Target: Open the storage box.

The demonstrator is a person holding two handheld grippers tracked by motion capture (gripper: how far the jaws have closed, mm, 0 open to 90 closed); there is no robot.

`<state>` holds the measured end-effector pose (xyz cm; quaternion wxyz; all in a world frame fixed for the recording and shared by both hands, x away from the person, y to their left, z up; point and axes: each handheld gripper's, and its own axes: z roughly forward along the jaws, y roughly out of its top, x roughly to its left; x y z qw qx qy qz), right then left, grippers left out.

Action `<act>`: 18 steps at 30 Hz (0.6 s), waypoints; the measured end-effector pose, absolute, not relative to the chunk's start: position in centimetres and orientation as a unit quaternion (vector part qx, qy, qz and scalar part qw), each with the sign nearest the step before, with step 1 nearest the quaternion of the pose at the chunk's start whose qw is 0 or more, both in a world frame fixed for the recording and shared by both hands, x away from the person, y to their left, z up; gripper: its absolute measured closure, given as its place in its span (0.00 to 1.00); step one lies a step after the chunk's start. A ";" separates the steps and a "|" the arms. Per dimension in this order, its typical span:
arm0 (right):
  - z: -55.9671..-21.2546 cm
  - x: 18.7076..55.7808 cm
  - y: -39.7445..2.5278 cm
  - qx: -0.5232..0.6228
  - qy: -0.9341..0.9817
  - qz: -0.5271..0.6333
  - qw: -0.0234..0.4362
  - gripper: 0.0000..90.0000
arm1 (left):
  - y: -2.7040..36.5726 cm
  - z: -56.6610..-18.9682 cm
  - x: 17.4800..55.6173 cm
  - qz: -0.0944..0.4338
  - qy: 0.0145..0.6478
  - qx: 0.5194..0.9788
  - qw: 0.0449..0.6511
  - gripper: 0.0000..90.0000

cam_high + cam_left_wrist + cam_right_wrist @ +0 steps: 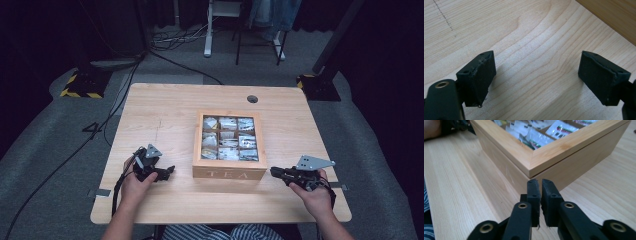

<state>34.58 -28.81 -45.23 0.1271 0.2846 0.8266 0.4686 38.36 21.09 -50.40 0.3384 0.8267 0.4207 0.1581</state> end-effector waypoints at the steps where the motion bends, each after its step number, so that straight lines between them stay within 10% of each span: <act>1: -45.4 34.6 -28.6 0.281 0.832 0.464 0.120 0.97 | 21.1 -50.4 38.4 0.158 0.421 0.827 0.338 0.17; 18: -45.8 35.0 -27.5 0.271 0.835 0.469 0.094 1.00 | 21.1 -50.4 38.4 0.157 0.420 0.827 0.338 0.17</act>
